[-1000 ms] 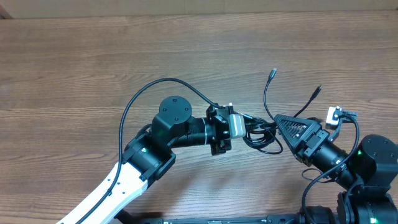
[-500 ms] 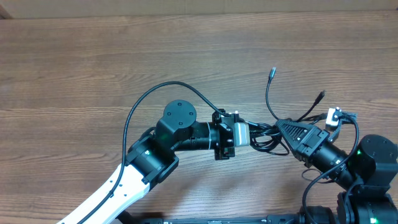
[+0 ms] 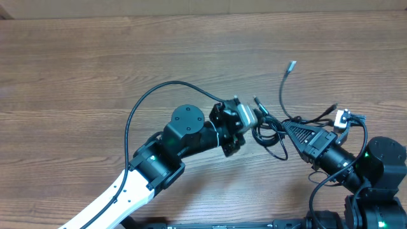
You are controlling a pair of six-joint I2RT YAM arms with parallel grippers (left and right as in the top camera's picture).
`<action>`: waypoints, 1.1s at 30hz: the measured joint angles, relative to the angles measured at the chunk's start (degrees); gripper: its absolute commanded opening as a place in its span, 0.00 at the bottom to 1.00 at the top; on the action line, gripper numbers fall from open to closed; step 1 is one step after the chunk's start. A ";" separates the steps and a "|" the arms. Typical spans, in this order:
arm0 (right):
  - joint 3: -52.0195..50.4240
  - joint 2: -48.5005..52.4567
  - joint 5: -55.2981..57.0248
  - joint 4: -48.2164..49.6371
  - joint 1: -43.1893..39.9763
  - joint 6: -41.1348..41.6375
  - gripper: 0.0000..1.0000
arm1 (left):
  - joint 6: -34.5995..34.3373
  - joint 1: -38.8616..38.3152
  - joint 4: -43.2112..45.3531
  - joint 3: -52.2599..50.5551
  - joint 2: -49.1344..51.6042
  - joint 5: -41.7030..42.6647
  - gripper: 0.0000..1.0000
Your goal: Untangle cables
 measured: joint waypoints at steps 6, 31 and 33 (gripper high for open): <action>0.00 -0.02 -0.13 -0.42 0.00 -1.92 0.04 | -6.08 0.46 -2.38 0.00 0.00 -11.65 0.04; 0.00 -0.04 8.33 2.51 0.00 0.94 0.04 | -12.94 0.44 -13.42 0.15 0.00 3.19 0.59; 0.00 -0.04 8.48 3.50 0.00 4.28 0.04 | -14.03 0.44 -12.33 0.15 0.00 4.92 0.53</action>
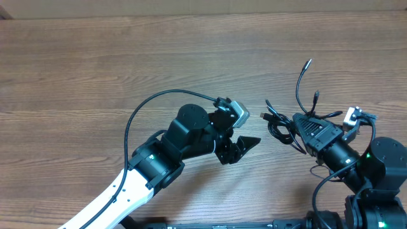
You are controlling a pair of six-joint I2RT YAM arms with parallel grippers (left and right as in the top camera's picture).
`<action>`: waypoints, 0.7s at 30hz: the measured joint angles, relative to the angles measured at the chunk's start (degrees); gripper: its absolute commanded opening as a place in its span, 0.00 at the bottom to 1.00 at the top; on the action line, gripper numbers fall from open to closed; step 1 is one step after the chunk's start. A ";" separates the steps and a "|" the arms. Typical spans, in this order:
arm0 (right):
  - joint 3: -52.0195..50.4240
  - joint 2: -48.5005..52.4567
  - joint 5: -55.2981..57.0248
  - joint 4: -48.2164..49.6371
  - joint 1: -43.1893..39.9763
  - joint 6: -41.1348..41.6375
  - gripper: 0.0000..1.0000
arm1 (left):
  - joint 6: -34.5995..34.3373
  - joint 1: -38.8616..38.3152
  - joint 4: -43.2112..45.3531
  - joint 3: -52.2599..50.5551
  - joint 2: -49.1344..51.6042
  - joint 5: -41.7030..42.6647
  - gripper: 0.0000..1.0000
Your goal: Untangle cables
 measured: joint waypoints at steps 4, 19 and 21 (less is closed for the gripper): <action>0.00 0.00 0.09 0.94 0.00 6.80 0.04 | -2.19 0.00 3.02 0.02 0.00 1.73 0.62; 0.00 0.00 0.00 7.82 0.00 23.08 0.04 | -21.33 0.00 7.76 0.07 0.57 -2.16 0.74; 0.00 0.00 -0.09 8.17 0.00 23.65 0.04 | -24.63 0.00 8.52 0.07 1.46 -2.58 0.71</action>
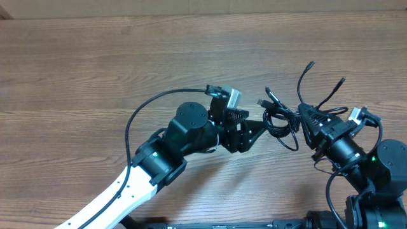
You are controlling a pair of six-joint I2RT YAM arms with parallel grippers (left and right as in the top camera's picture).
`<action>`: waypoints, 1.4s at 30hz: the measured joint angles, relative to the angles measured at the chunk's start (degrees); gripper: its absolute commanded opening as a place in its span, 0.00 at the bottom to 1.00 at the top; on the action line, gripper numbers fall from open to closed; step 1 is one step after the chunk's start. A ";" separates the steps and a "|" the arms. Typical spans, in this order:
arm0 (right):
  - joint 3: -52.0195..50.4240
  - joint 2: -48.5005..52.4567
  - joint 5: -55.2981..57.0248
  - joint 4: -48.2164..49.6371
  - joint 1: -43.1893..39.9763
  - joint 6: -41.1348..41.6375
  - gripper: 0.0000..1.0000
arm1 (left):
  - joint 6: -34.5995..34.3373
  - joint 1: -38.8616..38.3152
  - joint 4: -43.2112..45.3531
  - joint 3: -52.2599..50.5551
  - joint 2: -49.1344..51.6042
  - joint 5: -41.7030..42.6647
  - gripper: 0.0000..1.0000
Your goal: Untangle cables
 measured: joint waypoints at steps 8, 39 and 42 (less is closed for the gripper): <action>0.00 0.00 -1.40 0.04 0.00 0.98 0.04 | -6.29 -2.80 7.63 0.00 3.58 -1.29 0.67; 0.00 0.00 -6.56 -10.12 -0.02 -18.84 0.04 | -1.33 -4.66 9.79 0.00 5.51 -13.68 0.04; 0.00 0.00 -6.82 -10.25 -0.02 -22.75 0.04 | -1.33 -4.68 10.88 0.00 5.51 -15.41 0.04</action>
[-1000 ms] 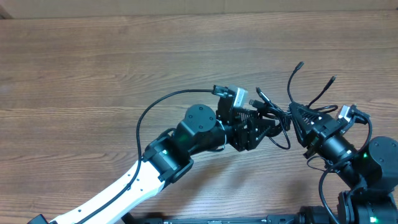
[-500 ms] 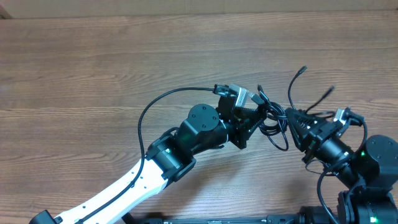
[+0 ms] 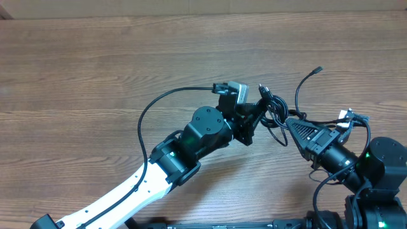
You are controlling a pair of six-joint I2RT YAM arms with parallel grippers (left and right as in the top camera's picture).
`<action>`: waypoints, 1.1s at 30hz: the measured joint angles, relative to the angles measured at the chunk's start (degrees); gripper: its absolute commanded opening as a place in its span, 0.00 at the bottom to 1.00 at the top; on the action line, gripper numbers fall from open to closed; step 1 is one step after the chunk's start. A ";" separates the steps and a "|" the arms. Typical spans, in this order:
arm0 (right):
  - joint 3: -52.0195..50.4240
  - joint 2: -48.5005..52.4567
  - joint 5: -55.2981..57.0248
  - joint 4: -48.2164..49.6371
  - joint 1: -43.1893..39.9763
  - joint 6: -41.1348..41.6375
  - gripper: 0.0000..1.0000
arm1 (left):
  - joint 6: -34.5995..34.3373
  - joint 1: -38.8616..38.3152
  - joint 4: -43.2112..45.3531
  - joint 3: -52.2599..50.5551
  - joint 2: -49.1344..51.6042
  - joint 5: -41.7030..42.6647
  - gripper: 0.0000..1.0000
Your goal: Untangle cables
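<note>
A tangle of thin black cables (image 3: 277, 119) lies between my two grippers at the right of the table. One loose end with a small plug (image 3: 317, 70) curves up and away to the right. Another plug end (image 3: 262, 90) sticks out at the upper left of the tangle. My right gripper (image 3: 290, 123) points left and is shut on the right side of the tangle. My left gripper (image 3: 257, 116) is pressed against the tangle's left side; its dark fingers merge with the cables, so their gap does not show.
The left arm's own black cable (image 3: 166, 97) arcs over the wooden table (image 3: 95, 70) left of its wrist. More black wires (image 3: 356, 124) run along the right arm near the table's right edge.
My left gripper has moved up and right, from just below-left of the tangle to against its left side. My right gripper has dropped lower with the tangle, and the loose ends have swung right.
First both grippers met at the tangle. Then the left gripper stood open and apart from it while the right held it further right. The left then neared it, still open, with the tangle lifted. Now the left is against the tangle again.
</note>
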 measured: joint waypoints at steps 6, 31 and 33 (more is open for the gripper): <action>0.00 0.00 -0.11 -0.66 0.00 -6.25 0.04 | -0.55 -0.37 2.95 0.00 0.02 -3.28 0.04; 0.00 0.00 1.09 -3.69 0.02 -14.08 0.91 | -10.78 1.51 7.61 0.00 0.02 -13.14 0.04; 0.00 0.00 1.22 -3.69 0.02 -14.51 0.95 | -10.78 1.88 7.56 0.00 0.02 -13.57 0.04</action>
